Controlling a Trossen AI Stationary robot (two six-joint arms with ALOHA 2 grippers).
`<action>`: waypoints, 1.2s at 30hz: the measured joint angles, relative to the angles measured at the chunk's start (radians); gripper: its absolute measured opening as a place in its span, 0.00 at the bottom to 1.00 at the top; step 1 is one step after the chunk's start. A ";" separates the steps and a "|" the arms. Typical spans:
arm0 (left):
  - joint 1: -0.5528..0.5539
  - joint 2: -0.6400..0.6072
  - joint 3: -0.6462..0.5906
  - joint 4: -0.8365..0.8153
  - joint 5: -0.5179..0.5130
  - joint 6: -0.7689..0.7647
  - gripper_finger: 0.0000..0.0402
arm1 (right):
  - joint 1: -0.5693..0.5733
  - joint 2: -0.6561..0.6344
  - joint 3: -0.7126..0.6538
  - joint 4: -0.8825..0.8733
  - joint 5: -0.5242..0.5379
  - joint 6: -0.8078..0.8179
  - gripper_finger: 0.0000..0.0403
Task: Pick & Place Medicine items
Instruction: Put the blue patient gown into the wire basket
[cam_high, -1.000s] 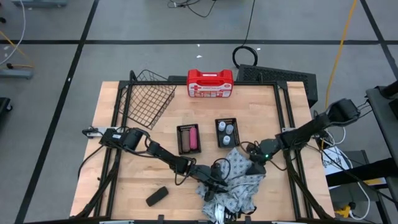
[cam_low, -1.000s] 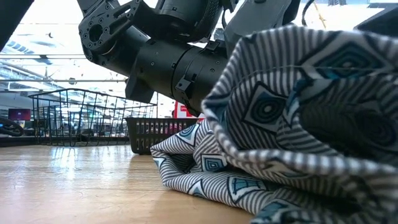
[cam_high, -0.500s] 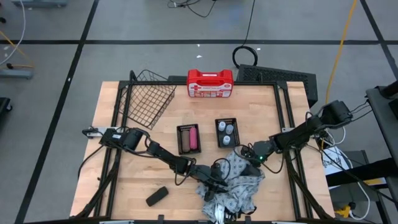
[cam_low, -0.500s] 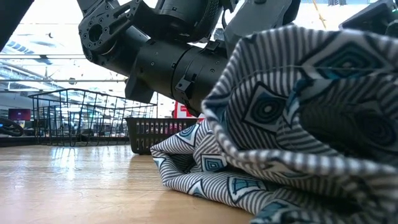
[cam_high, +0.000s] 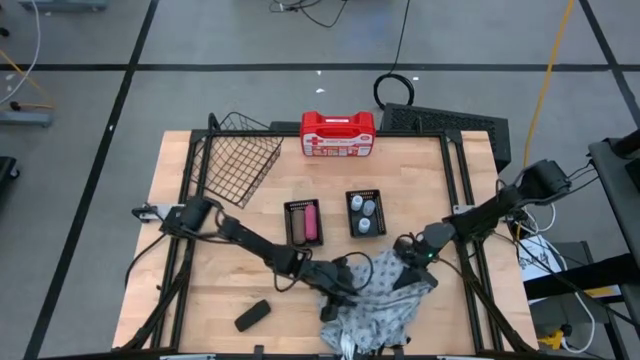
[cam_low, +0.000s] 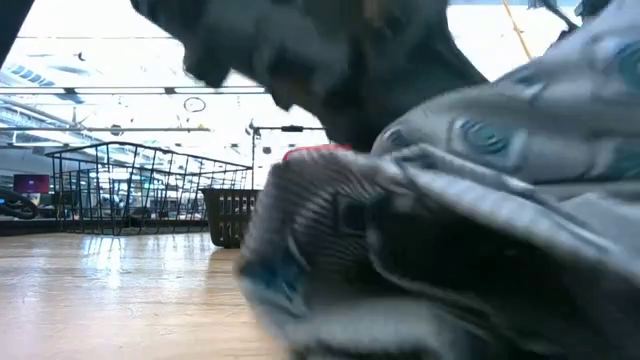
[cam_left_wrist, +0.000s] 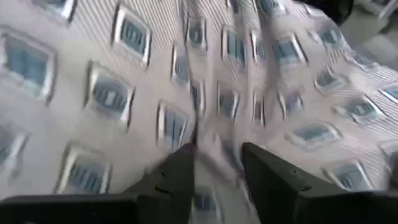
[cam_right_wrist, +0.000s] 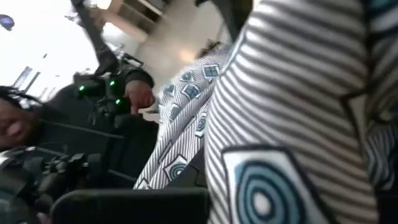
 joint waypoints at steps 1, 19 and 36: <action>0.000 -0.027 0.000 -0.040 -0.007 0.010 0.36 | 0.005 -0.014 0.000 0.004 0.001 -0.002 0.02; 0.027 -0.351 0.004 -0.048 -0.148 0.092 0.36 | 0.067 -0.322 0.369 -0.523 0.062 -0.460 0.01; 0.205 -0.453 0.005 -0.074 0.257 -0.136 0.44 | 0.039 -0.288 0.875 -1.312 0.162 -0.835 0.01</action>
